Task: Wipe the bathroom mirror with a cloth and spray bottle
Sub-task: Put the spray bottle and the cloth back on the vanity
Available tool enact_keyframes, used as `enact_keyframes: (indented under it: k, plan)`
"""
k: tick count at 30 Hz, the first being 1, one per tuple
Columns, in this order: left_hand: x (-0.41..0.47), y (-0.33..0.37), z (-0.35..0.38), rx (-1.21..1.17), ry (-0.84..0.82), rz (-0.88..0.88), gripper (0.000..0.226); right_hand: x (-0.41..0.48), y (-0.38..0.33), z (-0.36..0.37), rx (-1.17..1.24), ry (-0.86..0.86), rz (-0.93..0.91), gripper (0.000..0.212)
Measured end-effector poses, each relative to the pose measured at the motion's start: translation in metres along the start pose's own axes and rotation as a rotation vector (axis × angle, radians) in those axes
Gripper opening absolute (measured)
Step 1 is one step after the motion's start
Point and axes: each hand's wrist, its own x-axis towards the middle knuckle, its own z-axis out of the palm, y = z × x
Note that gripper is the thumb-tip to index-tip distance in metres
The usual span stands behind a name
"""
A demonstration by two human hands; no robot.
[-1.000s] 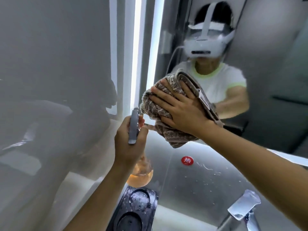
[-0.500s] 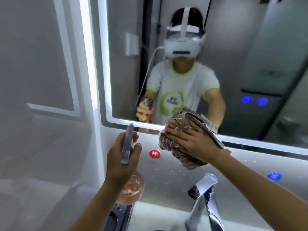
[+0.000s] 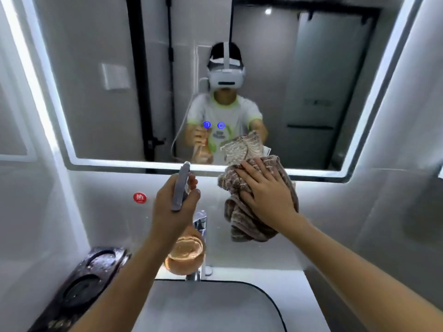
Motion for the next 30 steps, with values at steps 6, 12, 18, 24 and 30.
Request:
enact_keyframes:
  k: [6,12,18,24,30]
  plan:
    - [-0.044,0.056,0.058,0.002,-0.029,-0.030,0.011,-0.064,0.050,-0.056,0.088,-0.013,0.046,0.053]
    - [-0.086,0.100,0.077,0.025,-0.084,-0.005,0.016,-0.107,0.068,-0.099,0.126,-0.031,0.082,0.050]
    - [-0.127,0.130,0.077,0.036,-0.145,0.043,0.017,-0.154,0.064,-0.140,0.141,-0.036,0.139,0.049]
    - [-0.184,0.152,0.068,0.022,-0.208,0.042,0.017,-0.217,0.045,-0.174,0.138,-0.095,0.209,0.049]
    - [-0.236,0.158,0.064,0.005,-0.266,-0.016,0.023,-0.272,0.034,-0.194,0.164,-0.143,0.248,0.049]
